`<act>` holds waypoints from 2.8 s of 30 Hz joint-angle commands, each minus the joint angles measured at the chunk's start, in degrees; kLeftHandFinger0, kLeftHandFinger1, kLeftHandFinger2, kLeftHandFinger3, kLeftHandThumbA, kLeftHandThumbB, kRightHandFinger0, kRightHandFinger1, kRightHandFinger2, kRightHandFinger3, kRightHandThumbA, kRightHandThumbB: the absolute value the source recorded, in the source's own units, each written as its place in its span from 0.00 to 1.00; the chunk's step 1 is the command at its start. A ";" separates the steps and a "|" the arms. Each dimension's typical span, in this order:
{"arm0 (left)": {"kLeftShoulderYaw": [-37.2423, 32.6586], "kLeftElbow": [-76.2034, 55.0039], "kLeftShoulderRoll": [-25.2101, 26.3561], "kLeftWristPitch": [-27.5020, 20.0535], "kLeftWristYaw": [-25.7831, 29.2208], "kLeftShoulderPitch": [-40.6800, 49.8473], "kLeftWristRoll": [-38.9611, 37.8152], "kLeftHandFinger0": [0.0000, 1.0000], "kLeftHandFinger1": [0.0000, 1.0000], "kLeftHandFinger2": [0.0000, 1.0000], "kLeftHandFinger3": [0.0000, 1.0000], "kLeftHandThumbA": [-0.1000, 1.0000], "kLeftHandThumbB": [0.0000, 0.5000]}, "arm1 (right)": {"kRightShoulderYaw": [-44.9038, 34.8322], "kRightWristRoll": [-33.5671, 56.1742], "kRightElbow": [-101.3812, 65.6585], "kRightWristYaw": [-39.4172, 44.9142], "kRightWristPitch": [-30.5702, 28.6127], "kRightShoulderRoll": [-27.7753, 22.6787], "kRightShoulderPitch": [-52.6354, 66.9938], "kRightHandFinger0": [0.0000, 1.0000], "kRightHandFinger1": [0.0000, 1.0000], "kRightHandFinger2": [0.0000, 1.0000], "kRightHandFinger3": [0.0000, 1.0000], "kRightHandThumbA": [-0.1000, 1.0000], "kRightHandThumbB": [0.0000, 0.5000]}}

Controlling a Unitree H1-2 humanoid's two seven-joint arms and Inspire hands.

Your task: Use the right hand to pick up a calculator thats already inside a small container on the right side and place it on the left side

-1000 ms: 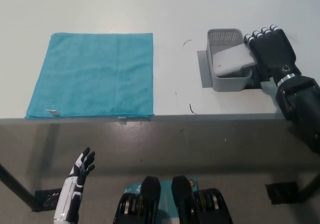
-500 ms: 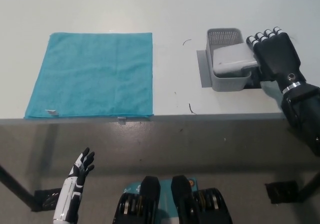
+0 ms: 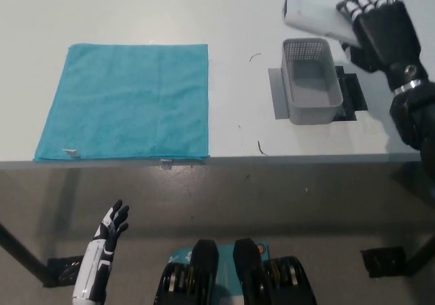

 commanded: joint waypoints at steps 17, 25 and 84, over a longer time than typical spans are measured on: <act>-0.09 -0.79 0.63 -2.71 0.31 -0.60 1.31 1.00 1.00 1.00 1.00 1.00 0.00 | 2.10 2.07 2.81 -3.45 0.32 3.70 -10.22 0.00 0.20 0.69 0.47 0.00 0.39; 0.02 -0.68 0.75 -2.71 0.75 -1.02 1.78 1.00 1.00 1.00 1.00 1.00 0.00 | 5.76 2.16 10.06 -5.13 -0.33 10.33 -13.97 0.00 0.19 0.67 0.50 0.00 0.42; -2.44 -2.62 -0.11 -2.71 1.52 4.19 5.91 1.00 1.00 1.00 1.00 1.00 0.00 | 9.19 9.66 21.35 18.55 11.17 34.88 -14.87 0.00 0.00 0.29 0.46 0.00 0.52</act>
